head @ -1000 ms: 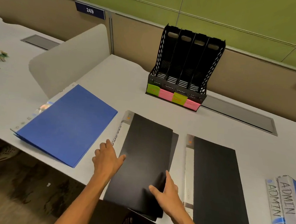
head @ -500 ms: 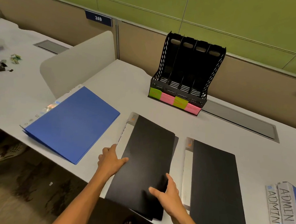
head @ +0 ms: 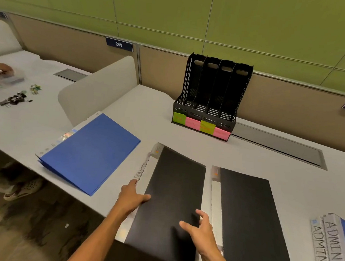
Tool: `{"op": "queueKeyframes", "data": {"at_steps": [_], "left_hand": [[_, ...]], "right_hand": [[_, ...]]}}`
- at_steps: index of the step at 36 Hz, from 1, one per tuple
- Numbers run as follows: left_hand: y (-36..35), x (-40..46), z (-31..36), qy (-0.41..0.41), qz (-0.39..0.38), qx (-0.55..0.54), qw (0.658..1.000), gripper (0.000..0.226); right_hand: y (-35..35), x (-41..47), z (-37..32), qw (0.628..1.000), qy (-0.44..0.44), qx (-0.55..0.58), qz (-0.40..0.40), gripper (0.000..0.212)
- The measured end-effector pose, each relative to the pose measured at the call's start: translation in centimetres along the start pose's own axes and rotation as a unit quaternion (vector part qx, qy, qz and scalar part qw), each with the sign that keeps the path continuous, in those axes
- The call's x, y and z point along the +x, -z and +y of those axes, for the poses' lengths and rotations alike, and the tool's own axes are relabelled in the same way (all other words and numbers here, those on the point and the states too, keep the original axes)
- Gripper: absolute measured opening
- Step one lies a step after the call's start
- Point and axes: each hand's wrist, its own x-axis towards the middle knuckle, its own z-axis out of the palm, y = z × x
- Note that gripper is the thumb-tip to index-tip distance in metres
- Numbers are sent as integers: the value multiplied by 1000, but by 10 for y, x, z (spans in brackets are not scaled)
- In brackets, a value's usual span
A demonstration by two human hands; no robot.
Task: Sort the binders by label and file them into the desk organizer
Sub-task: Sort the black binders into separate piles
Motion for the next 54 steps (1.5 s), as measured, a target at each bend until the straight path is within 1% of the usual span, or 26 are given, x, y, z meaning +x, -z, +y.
{"op": "queueKeyframes", "data": {"at_steps": [2,4,8,10,12,15,21,25,28,31,33,36,38,41,46,49,51,54], "left_hand": [[1,-1,-3,12,-17,-42,999,67],[3,-5,-4,33,-43,-83,995,63],[4,-17,-2,51,-89,-118,988,80],[3,-23,-1,52,-96,-122,986,89],[2,-29,-3,50,-73,-117,989,92],[3,-37,-7,39,-28,-110,993,88],[19,-53,-18,30,28,-115,993,93],[37,-66,-22,19,77,-129,989,90],[56,-76,-20,-13,110,-146,983,78],[78,-87,-14,-47,134,-159,977,70],[93,-89,-12,-66,144,-167,973,71],[114,-85,-11,-81,159,-170,969,79],[128,-81,-13,-87,184,-156,966,84],[152,-68,-19,-97,230,-119,961,88],[200,-37,-35,-123,244,-76,959,88],[226,-14,-42,-123,261,-15,957,90],[236,4,-46,-129,275,17,953,83],[246,32,-56,-129,285,29,949,64]], "right_hand": [[3,-1,1,1000,-1,-2,0,73],[7,-1,1,1000,-2,1,-4,72],[10,-2,2,1000,3,-4,-11,72],[11,-2,3,1000,6,-8,-14,73],[11,-3,3,1000,9,-2,-22,71],[12,-3,4,999,9,17,-36,67],[5,-8,5,996,8,52,-68,54],[-11,-11,1,994,15,56,-92,62],[-24,-17,-11,992,23,64,-109,70],[-36,-21,-30,989,44,74,-121,70],[-44,-24,-46,986,61,81,-133,65],[-58,-22,-70,978,109,86,-158,43],[-68,-16,-84,976,126,83,-159,42],[-87,-6,-105,974,129,80,-170,42],[-135,4,-136,973,117,44,-196,41],[-167,10,-151,975,94,23,-197,36],[-189,14,-160,978,70,13,-197,32],[-221,23,-169,980,28,13,-199,31]]}}
